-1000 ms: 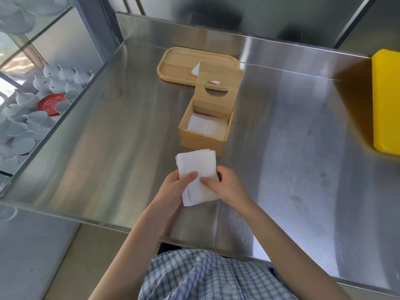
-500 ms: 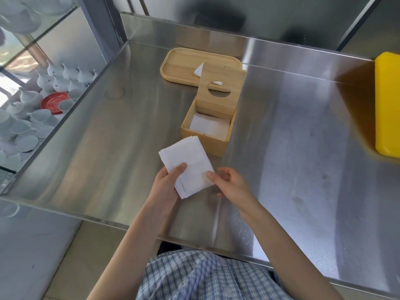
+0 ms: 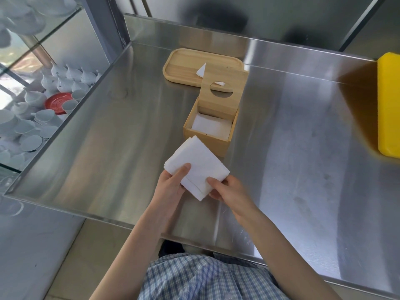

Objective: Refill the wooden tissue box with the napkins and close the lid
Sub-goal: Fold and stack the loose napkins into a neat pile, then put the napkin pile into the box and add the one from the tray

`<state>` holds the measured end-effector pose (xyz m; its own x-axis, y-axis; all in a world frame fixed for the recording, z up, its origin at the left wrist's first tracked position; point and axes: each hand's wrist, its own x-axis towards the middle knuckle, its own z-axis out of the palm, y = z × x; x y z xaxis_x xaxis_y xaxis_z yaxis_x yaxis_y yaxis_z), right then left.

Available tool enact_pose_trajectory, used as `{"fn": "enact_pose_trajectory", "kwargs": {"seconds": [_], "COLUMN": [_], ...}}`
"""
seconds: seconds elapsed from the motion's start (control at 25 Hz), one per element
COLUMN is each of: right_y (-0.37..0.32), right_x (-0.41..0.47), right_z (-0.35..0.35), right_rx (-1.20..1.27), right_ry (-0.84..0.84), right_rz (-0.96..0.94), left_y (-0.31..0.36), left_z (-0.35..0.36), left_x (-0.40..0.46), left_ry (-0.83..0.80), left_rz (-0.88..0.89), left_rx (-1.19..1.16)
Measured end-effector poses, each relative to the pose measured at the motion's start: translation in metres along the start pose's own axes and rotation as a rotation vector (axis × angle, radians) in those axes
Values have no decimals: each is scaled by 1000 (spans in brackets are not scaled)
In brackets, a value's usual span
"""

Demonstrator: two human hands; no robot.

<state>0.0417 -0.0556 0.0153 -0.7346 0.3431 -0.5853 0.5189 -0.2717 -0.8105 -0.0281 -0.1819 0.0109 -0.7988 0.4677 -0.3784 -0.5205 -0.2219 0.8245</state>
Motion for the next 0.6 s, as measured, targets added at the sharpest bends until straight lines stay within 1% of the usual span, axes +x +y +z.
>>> {"fn": "enact_pose_trajectory", "kwargs": {"seconds": [0.12, 0.2, 0.44, 0.6], "right_y": [-3, -7, -29, -47], "right_x": [-2, -1, 5, 15], "right_z": [-7, -10, -20, -26], "right_rx": [-150, -212, -286, -334], "right_ry": [79, 122, 187, 240], "right_rz": [-72, -106, -215, -295], "left_y": [5, 9, 29, 46], "left_z": [-7, -9, -1, 8], "left_x": [5, 10, 27, 41], "left_ry": [69, 87, 154, 170], "left_rz": [17, 28, 134, 196], "left_rx": [141, 269, 596, 754]}}
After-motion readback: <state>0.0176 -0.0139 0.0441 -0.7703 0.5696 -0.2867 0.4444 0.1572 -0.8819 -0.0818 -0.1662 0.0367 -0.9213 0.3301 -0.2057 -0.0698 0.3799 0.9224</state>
